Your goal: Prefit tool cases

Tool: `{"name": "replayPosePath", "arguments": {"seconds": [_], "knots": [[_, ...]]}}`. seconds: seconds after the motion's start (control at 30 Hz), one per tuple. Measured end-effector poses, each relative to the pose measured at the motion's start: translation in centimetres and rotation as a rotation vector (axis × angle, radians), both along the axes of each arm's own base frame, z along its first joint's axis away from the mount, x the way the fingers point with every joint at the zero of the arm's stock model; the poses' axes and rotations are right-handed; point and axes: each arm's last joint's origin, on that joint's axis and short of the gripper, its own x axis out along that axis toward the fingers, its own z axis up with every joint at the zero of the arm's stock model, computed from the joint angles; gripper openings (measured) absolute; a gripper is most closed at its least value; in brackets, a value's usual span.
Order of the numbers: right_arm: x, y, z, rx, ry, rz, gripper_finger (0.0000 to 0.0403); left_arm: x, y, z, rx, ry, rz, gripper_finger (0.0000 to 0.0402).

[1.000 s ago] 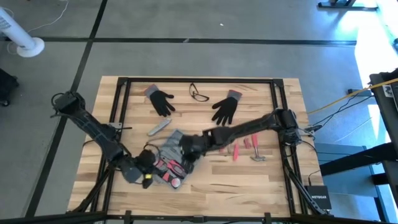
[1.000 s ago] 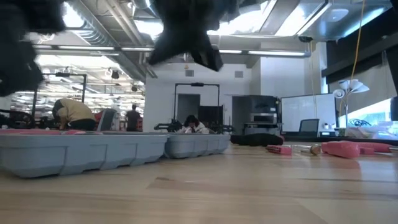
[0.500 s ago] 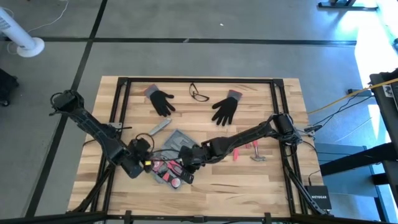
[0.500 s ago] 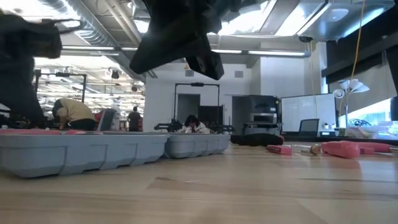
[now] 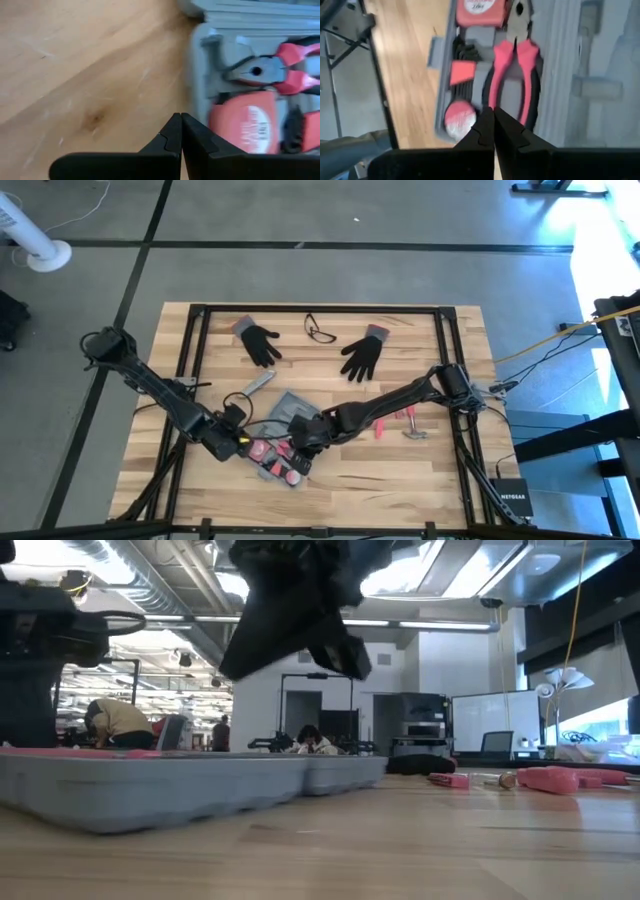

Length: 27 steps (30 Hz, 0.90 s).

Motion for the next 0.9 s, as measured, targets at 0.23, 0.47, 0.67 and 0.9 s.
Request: {"name": "replayPosePath", "arguments": {"seconds": [0.23,0.47,0.67,0.9], "knots": [[0.0,1.1,-1.0,-0.099,-0.027,0.113,0.0058,0.9,-0.7,-0.9,-0.052,-0.037,0.034,0.0000],[-0.2,2.8,-2.0,-0.104,-0.031,0.118,0.0172,1.8,-1.9,-0.7,0.018,-0.049,-0.076,0.0000],[-0.3,2.7,-2.1,-0.165,-0.037,0.075,0.0205,2.2,-2.6,-1.2,0.027,-0.066,-0.070,0.0000],[-0.3,2.7,-2.7,-0.174,-0.014,0.075,0.0191,3.6,-3.6,-2.4,-0.014,-0.110,-0.026,0.0000]]}}
